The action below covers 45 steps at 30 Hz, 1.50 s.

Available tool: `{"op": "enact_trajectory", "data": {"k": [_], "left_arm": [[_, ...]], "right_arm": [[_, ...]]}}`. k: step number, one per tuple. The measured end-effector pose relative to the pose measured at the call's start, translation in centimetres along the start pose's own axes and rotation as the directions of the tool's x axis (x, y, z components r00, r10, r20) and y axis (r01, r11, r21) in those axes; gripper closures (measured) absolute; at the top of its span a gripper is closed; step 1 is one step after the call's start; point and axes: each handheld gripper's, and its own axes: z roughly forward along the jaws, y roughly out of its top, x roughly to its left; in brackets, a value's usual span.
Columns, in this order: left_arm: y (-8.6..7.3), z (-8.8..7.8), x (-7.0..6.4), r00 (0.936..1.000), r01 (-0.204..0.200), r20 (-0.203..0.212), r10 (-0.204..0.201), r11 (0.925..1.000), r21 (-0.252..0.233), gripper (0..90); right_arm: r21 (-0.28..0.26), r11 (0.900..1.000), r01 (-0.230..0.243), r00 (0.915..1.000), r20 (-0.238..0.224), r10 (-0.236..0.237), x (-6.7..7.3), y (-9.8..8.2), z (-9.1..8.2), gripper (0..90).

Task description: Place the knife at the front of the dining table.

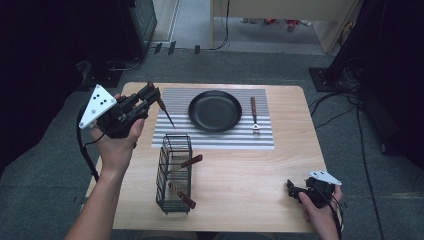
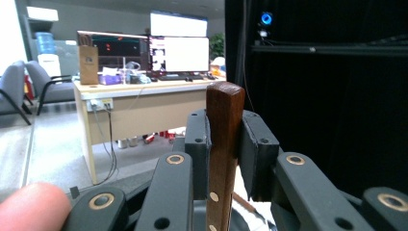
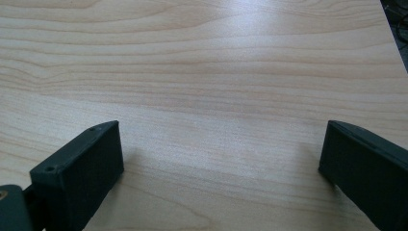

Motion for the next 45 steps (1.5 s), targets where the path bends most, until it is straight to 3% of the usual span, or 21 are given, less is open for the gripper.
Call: {"op": "enact_trajectory", "data": {"k": [10,14,17,20,26,34,38,45], "left_arm": [[0.4,2.5,1.6,0.9957,-0.002,-0.093,0.002,1.0000,0.004,76.2],[-0.4,3.7,2.9,0.9862,0.030,-0.164,-0.023,0.9988,0.039,76.2],[-1.2,4.4,3.7,0.9806,0.050,-0.193,-0.037,0.9966,0.065,76.2],[-2.1,5.3,4.1,0.9714,0.033,-0.237,-0.006,0.9935,0.109,76.3],[-3.5,6.6,5.2,0.9665,0.056,-0.256,-0.013,0.9854,0.161,76.4],[-5.2,8.7,6.5,0.9605,0.072,-0.278,0.002,0.9642,0.255,76.5],[-5.9,9.7,7.3,0.9556,0.109,-0.294,-0.018,0.9488,0.296,76.6],[-6.8,11.4,8.6,0.9474,0.160,-0.318,-0.035,0.9136,0.374,76.7]], "right_arm": [[0.000,1.000,-0.001,1.0000,-0.001,0.001,0.0,0.0,0.0,1.1],[0.000,1.000,-0.002,1.0000,-0.002,0.002,0.0,0.0,0.0,1.0],[0.000,1.000,-0.001,1.0000,-0.001,0.001,0.0,0.0,0.0,1.1],[0.000,1.000,-0.001,1.0000,-0.002,0.001,0.0,0.0,0.0,1.1],[0.001,1.000,-0.001,1.0000,-0.002,0.001,0.0,0.0,0.0,1.1],[0.000,1.000,-0.001,1.0000,-0.002,0.001,0.0,0.0,0.0,1.0],[0.000,1.000,-0.002,1.0000,-0.002,0.002,0.0,0.0,0.0,1.0],[-0.002,1.000,-0.005,1.0000,-0.007,0.005,-0.1,0.0,0.0,1.0]]}}
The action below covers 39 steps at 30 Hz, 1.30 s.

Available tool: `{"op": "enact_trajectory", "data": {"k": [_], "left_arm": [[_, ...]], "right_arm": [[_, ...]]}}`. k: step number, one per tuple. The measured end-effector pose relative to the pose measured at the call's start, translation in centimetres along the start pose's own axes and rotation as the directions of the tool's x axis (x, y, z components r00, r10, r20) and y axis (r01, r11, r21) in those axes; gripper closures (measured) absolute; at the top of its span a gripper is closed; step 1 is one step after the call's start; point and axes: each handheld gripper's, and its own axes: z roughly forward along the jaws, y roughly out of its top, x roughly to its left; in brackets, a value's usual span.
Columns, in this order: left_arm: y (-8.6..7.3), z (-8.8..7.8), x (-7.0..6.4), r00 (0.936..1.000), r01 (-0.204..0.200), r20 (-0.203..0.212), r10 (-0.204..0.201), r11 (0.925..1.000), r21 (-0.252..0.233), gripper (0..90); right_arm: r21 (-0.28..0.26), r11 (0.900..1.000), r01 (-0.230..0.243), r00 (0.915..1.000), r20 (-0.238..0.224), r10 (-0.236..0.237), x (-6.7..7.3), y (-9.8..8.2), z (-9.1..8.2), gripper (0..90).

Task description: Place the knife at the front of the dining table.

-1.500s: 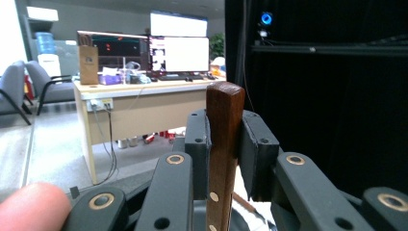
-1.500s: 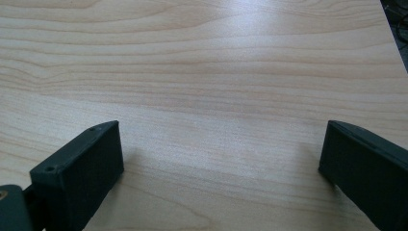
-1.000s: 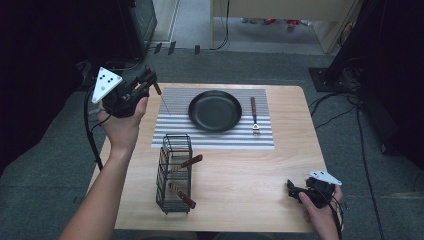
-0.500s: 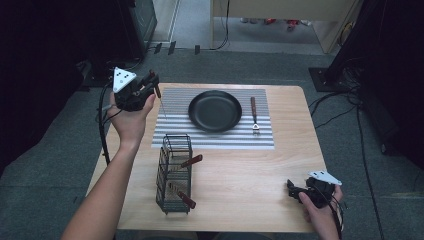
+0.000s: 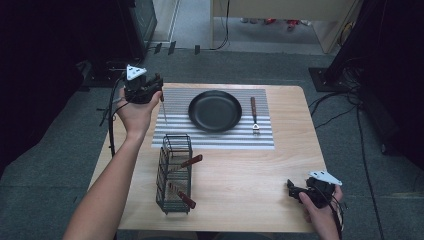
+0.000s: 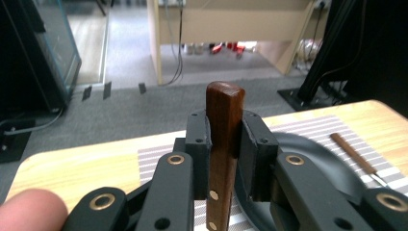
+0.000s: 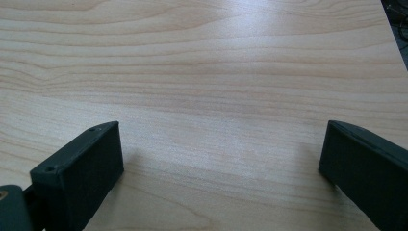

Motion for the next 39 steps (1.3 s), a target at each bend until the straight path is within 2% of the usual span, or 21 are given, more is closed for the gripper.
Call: {"op": "enact_trajectory", "data": {"k": [4,9,11,14,18,22,26,31,32,35,38,39], "left_arm": [[0.0,1.2,0.2,1.0000,-0.004,-0.008,0.005,0.9984,0.056,76.7],[-0.1,2.2,0.3,1.0000,-0.005,-0.008,0.006,0.9904,0.138,76.8],[-0.2,2.6,0.4,1.0000,-0.003,-0.001,0.003,0.9853,0.171,76.8],[-0.4,3.5,0.5,0.9996,0.021,0.013,-0.024,0.9781,0.207,76.8],[-0.8,5.0,0.8,0.9984,0.052,0.008,-0.056,0.9651,0.257,76.8],[-1.2,6.4,1.3,0.9963,0.081,0.006,-0.086,0.9554,0.284,76.8],[-1.2,7.7,2.1,0.9931,0.116,-0.015,-0.117,0.9468,0.300,76.7],[-1.1,9.9,2.9,0.9883,0.151,-0.036,-0.148,0.9256,0.347,76.5],[-1.1,10.4,3.0,0.9885,0.150,-0.034,-0.147,0.9208,0.360,76.4],[-1.4,12.0,3.0,0.9887,0.147,-0.031,-0.147,0.9125,0.382,76.3],[-1.8,13.2,2.8,0.9910,0.130,-0.019,-0.133,0.9171,0.377,76.3],[-1.9,13.6,2.8,0.9909,0.130,-0.016,-0.134,0.9165,0.378,76.3]], "right_arm": [[0.001,1.000,0.002,1.0000,0.003,-0.002,0.0,0.0,0.0,1.0],[-0.002,1.000,-0.001,1.0000,-0.003,0.001,0.0,0.0,0.0,1.0],[-0.002,1.000,-0.004,1.0000,-0.004,0.004,0.0,0.0,0.0,1.0],[-0.003,1.000,-0.001,1.0000,-0.008,0.001,0.0,0.0,0.0,1.0],[-0.003,1.000,-0.001,1.0000,-0.009,0.001,-0.1,0.0,0.0,1.0],[-0.003,1.000,-0.001,1.0000,-0.008,0.001,-0.1,0.0,0.0,1.0],[-0.004,1.000,-0.001,1.0000,-0.009,0.001,-0.1,0.0,0.0,1.0],[-0.003,1.000,-0.001,1.0000,-0.008,0.001,-0.1,0.0,0.0,1.0],[-0.003,1.000,-0.001,1.0000,-0.008,0.001,0.0,0.0,0.0,1.0],[-0.001,1.000,0.000,1.0000,-0.005,0.000,0.0,0.0,0.0,1.0],[-0.002,1.000,0.002,1.0000,-0.006,-0.002,0.0,0.0,0.0,1.0],[-0.002,1.000,0.001,1.0000,-0.007,-0.001,0.0,0.0,0.0,1.0]]}}
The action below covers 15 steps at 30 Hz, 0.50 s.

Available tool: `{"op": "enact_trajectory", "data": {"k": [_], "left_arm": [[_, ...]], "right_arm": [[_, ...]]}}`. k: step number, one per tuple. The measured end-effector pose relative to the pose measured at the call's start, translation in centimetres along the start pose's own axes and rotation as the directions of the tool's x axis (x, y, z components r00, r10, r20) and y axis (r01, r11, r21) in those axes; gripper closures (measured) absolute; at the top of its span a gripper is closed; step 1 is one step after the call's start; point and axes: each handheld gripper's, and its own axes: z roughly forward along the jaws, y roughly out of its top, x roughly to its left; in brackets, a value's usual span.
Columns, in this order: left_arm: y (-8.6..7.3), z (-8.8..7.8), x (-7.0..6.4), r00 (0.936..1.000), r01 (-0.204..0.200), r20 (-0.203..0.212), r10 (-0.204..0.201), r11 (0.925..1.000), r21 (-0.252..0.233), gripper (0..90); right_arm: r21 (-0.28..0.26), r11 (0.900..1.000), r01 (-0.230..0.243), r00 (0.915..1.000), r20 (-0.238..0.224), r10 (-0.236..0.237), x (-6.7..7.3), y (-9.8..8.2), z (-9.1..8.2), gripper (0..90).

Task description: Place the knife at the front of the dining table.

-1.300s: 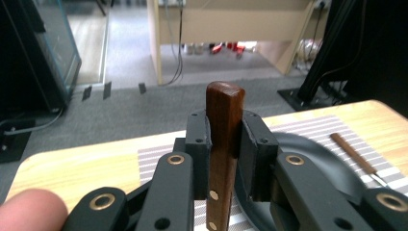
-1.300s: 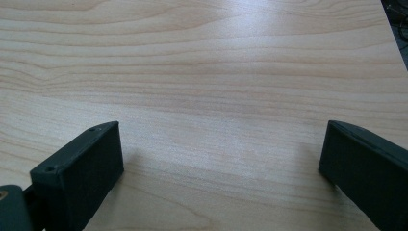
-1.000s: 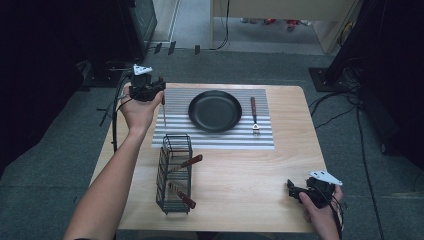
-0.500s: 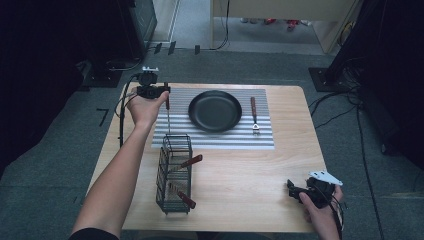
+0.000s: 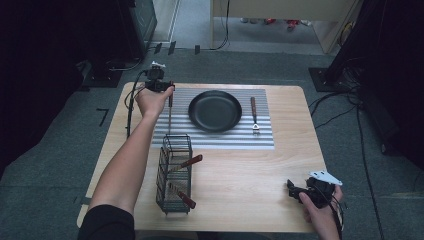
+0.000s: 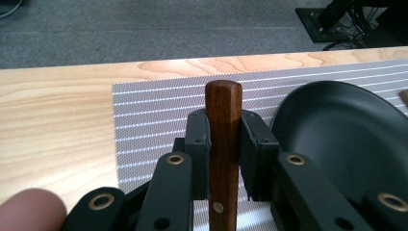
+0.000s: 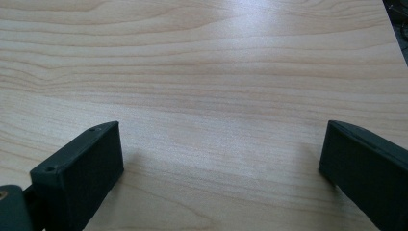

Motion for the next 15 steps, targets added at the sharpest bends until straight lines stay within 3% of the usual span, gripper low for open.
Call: {"op": "enact_trajectory", "data": {"k": [8,15], "left_arm": [[-0.6,2.6,0.9,0.9987,0.044,0.025,-0.044,0.9989,-0.012,76.3],[-1.0,4.1,1.0,0.9982,0.060,0.009,-0.060,0.9982,-0.009,76.2]], "right_arm": [[0.002,1.000,0.001,1.0000,0.004,-0.001,0.0,0.0,0.0,1.0],[0.004,1.000,0.007,0.9999,0.009,-0.007,0.1,0.0,0.0,1.0]]}}
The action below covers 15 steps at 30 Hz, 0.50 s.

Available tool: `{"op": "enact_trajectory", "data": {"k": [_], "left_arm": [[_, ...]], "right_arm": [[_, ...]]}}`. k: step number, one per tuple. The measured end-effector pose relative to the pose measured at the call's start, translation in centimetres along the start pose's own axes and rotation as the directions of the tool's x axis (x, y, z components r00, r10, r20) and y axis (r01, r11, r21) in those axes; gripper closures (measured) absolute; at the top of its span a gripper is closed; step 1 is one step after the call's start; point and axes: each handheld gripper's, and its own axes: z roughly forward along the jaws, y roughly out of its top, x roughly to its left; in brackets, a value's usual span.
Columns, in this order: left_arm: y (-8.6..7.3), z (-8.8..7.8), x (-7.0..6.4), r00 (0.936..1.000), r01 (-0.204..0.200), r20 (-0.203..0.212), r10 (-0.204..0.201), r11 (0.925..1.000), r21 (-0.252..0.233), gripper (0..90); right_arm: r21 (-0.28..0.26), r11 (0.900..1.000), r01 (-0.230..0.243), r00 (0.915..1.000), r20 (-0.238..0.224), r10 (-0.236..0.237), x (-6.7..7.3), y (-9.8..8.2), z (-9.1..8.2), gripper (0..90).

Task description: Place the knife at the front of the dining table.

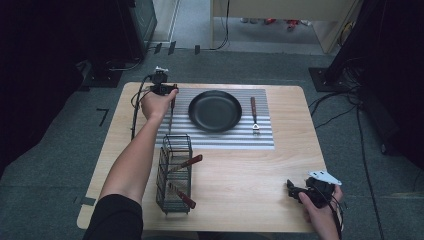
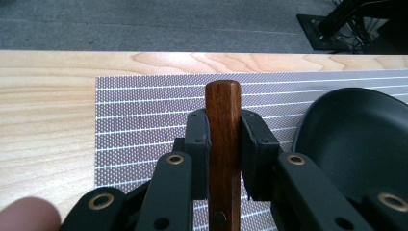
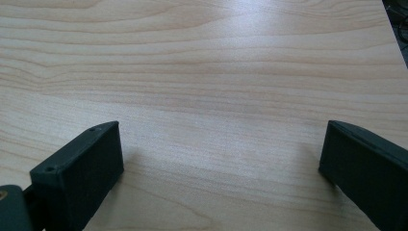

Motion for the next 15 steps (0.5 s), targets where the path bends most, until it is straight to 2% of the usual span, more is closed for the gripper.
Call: {"op": "enact_trajectory", "data": {"k": [4,6,15], "left_arm": [[-0.2,0.8,0.2,0.9999,0.009,-0.011,-0.008,0.9999,0.007,76.0],[-0.4,1.2,0.4,1.0000,0.008,0.005,-0.008,0.9999,0.007,75.8],[-1.2,2.9,0.4,0.9999,0.010,0.007,-0.010,0.9991,0.041,75.8]], "right_arm": [[0.001,1.000,0.000,1.0000,0.000,0.000,0.0,0.0,0.0,1.0],[0.000,1.000,0.000,1.0000,0.000,0.000,0.0,0.0,0.0,1.0],[0.000,1.000,0.000,1.0000,0.000,0.000,0.0,0.0,0.0,1.0]]}}
